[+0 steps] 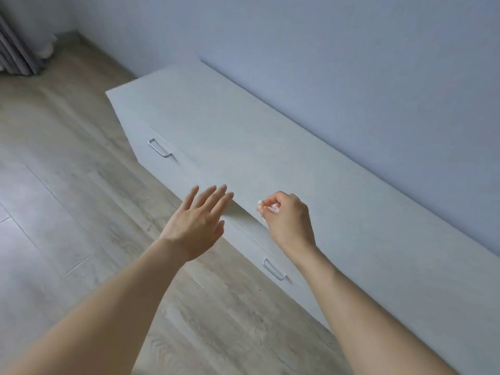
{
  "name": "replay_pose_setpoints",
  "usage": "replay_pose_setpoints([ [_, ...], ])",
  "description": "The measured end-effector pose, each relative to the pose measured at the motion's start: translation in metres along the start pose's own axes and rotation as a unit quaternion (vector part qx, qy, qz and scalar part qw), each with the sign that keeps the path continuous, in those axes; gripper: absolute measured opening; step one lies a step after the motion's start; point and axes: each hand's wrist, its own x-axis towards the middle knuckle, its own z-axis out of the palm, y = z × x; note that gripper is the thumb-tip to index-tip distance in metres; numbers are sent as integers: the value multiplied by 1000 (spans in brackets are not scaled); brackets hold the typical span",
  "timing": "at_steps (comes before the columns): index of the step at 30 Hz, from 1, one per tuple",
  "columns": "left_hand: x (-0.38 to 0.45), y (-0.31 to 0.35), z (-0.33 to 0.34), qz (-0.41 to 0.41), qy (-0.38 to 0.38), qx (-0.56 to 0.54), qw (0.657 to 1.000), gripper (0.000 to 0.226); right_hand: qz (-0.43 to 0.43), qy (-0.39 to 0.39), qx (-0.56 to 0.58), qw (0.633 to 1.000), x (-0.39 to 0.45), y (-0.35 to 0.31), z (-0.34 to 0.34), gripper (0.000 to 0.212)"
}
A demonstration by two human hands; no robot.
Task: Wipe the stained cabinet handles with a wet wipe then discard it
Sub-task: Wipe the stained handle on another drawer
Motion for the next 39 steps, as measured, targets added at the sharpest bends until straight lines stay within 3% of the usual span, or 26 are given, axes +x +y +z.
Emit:
replay_pose_setpoints([
  [5, 10, -68, -68, 5, 65, 20, 998, 60, -17, 1, -20, 1000, 12, -95, 3, 16],
  [10, -10, -159, -87, 7, -45, 44, 998, 55, -8, 22, 15, 1000, 25, -183, 76, 11],
  [13, -24, -217, -88, 41, -44, 46, 997, 55, 21, 40, 47, 998, 35, -230, 117, 12],
  [16, -24, -271, -92, 44, -101, 79, 991, 56, 39, 55, 80, 995, 46, -264, 143, 13],
  [33, 116, -398, -36, 115, -153, 106, 976, 56, 126, 46, 97, 986, 192, -278, 217, 12],
  [39, 166, -442, 13, 182, -124, 80, 972, 57, 167, 98, 107, 975, 239, -278, 257, 8],
])
